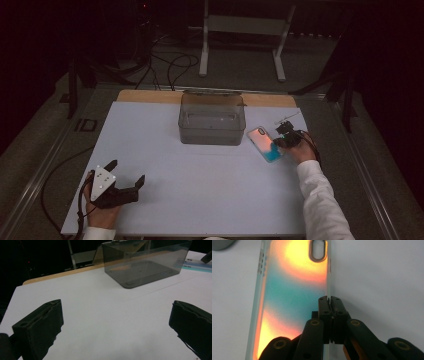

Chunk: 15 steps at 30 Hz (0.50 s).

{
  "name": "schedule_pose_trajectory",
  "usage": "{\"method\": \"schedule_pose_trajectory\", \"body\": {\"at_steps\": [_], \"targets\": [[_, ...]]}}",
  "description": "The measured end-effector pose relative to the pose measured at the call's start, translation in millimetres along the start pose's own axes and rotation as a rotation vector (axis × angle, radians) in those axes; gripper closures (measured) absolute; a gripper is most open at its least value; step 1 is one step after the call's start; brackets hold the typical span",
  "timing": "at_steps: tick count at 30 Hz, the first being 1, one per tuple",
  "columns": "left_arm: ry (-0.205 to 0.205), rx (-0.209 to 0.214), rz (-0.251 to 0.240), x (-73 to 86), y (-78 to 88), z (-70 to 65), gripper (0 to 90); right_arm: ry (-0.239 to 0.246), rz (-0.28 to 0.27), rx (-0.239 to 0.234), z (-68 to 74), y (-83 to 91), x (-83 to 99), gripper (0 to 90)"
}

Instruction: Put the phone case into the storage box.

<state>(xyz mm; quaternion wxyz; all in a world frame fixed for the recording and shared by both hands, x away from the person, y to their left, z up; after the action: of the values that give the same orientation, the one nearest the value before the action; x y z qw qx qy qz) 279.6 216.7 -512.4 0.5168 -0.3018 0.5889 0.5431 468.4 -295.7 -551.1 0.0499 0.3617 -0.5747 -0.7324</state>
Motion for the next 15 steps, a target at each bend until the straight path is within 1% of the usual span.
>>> {"method": "schedule_pose_trajectory", "body": {"at_steps": [2,5,7,9,12,15], "targets": [[0.001,0.000,0.001,0.1,-0.2,-0.1,0.5,0.002,-0.025,-0.005,1.3,4.9,1.2,88.8],[0.000,0.000,0.003,0.1,-0.4,-0.3,0.5,0.023,-0.048,0.009,3.8,11.2,1.2,88.8],[0.001,-0.001,0.003,0.1,-0.6,-0.3,0.4,0.027,-0.067,0.016,5.9,16.1,0.8,88.8],[0.001,-0.002,0.005,0.1,-0.7,-0.2,0.5,0.031,-0.072,0.020,7.0,18.4,0.9,88.8],[0.004,-0.008,0.008,0.3,-0.9,0.5,0.4,0.050,-0.104,0.038,10.6,27.5,0.6,88.8],[0.006,-0.010,0.012,0.5,-1.0,0.8,0.5,0.053,-0.133,0.043,13.8,35.3,-0.2,88.8]]}}
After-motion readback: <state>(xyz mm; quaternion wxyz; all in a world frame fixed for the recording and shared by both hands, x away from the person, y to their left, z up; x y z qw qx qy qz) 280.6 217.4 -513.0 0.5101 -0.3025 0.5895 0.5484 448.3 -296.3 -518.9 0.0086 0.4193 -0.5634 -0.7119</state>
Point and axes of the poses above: each handheld gripper's, and its own axes: y roughly backward along the jaws, x roughly out of its underside, z roughly to its left, the point moved 6 cm from there along -y, roughly forward along the jaws, and after that the axes turned 10 degrees about -x, right-handed, at the moved point
